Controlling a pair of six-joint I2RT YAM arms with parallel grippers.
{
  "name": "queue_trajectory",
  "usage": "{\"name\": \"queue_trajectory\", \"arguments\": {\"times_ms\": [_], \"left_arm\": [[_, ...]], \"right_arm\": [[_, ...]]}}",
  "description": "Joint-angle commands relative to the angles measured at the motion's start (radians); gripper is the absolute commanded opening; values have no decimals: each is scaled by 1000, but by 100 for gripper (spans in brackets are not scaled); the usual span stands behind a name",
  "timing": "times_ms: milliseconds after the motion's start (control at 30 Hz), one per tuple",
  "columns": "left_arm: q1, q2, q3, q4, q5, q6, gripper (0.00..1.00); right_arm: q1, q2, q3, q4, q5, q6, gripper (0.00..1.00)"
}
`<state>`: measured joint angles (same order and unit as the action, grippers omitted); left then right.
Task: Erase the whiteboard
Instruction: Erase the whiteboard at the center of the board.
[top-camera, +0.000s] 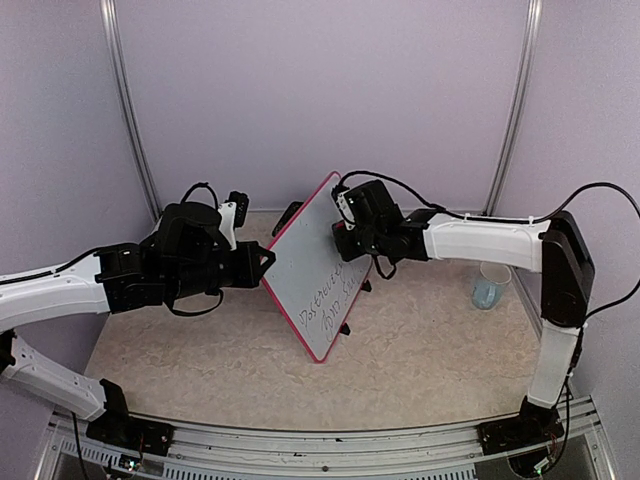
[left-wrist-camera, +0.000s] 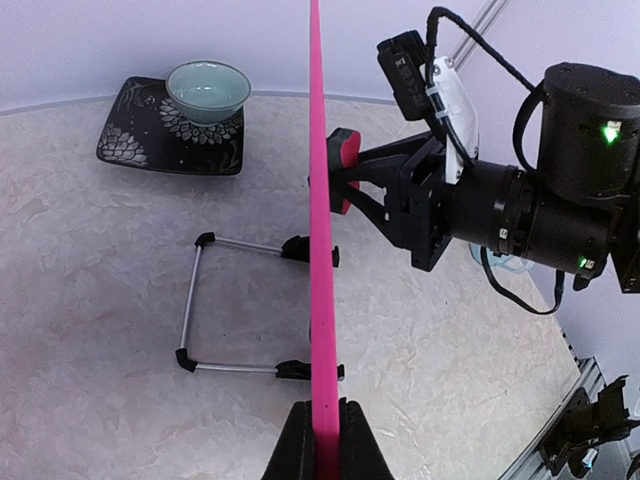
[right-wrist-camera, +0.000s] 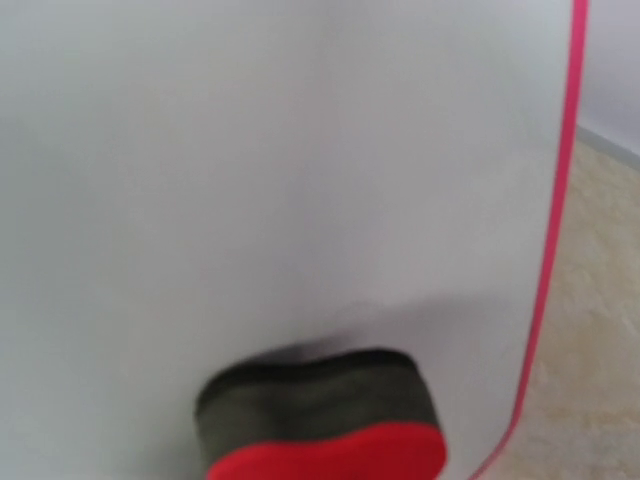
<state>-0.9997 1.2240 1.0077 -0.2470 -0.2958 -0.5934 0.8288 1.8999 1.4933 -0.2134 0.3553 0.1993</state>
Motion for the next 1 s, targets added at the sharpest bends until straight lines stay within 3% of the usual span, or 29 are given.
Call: {"name": "queue_trajectory", "arguments": {"times_ms": [0, 567, 967], "left_arm": [[-22, 1, 6, -1, 81, 63, 0], [-22, 0, 14, -14, 79, 66, 0], [-22, 15, 16, -5, 82, 69, 0]], "right_arm": [[14, -63, 71, 22, -63, -22, 26], [-17, 82, 48, -2, -41, 18, 26], [-3, -48, 31, 53, -95, -9, 26]]}}
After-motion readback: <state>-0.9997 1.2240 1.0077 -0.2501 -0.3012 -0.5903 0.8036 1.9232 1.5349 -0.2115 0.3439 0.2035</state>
